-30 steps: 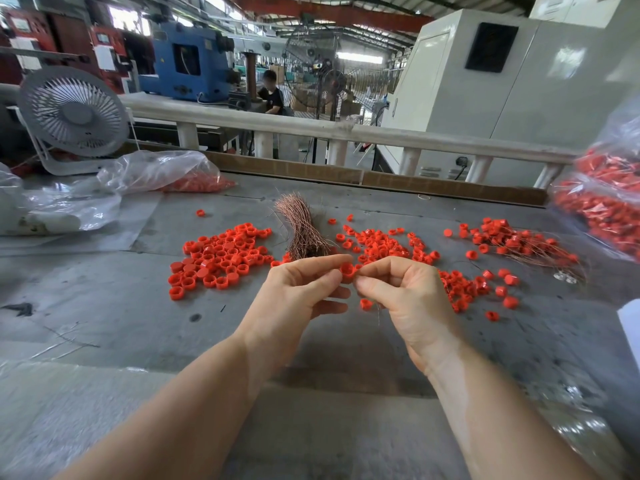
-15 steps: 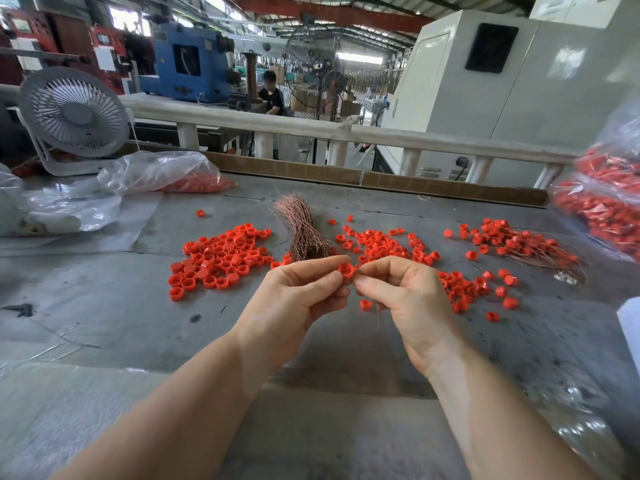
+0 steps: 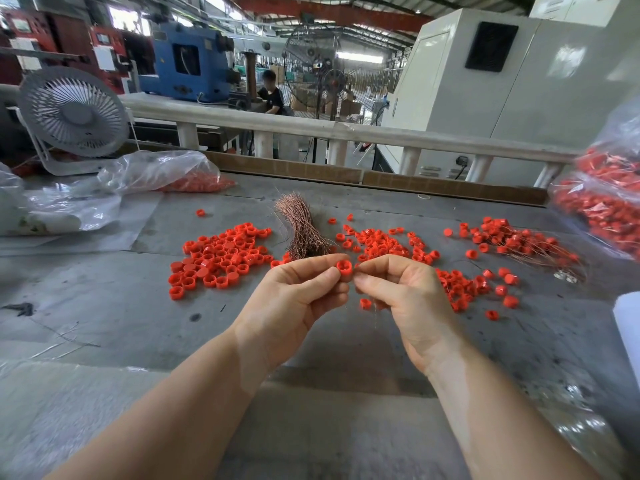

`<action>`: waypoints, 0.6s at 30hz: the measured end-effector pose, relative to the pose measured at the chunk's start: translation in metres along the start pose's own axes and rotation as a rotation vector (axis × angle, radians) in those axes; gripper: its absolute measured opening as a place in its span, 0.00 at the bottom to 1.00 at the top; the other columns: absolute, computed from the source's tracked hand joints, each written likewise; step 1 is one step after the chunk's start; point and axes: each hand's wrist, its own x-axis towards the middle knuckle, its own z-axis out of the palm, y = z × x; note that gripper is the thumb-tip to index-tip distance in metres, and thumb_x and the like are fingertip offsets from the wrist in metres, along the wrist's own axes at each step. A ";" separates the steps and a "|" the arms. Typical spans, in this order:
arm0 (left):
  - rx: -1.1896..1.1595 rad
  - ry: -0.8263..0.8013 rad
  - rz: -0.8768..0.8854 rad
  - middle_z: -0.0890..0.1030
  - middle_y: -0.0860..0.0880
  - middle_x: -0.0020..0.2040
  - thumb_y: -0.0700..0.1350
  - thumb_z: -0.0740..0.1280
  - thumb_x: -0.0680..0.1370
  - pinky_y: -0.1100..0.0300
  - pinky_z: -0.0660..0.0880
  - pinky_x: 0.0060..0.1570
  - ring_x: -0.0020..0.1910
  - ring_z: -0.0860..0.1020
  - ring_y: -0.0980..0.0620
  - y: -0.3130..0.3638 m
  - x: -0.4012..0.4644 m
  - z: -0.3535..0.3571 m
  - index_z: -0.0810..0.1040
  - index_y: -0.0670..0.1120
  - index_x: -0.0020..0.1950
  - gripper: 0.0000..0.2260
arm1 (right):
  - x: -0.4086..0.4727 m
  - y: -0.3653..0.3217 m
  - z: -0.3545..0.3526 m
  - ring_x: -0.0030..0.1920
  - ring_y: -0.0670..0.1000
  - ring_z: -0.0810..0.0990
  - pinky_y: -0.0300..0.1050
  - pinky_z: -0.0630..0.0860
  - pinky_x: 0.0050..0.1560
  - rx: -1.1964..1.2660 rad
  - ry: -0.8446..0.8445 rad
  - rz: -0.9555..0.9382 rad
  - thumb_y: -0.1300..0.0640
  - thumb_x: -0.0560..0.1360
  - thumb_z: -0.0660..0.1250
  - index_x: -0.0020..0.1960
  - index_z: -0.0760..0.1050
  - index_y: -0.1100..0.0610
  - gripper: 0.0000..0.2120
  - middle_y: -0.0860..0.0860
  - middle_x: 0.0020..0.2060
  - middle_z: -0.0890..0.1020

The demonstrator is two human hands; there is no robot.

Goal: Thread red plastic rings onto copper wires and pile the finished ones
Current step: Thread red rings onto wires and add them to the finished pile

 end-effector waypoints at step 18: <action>-0.104 -0.049 -0.049 0.81 0.47 0.33 0.38 0.65 0.68 0.66 0.79 0.37 0.32 0.79 0.57 -0.003 0.002 -0.004 0.80 0.39 0.47 0.10 | 0.001 0.003 -0.001 0.34 0.45 0.78 0.44 0.74 0.39 0.072 0.000 0.007 0.65 0.70 0.70 0.34 0.81 0.51 0.11 0.49 0.31 0.82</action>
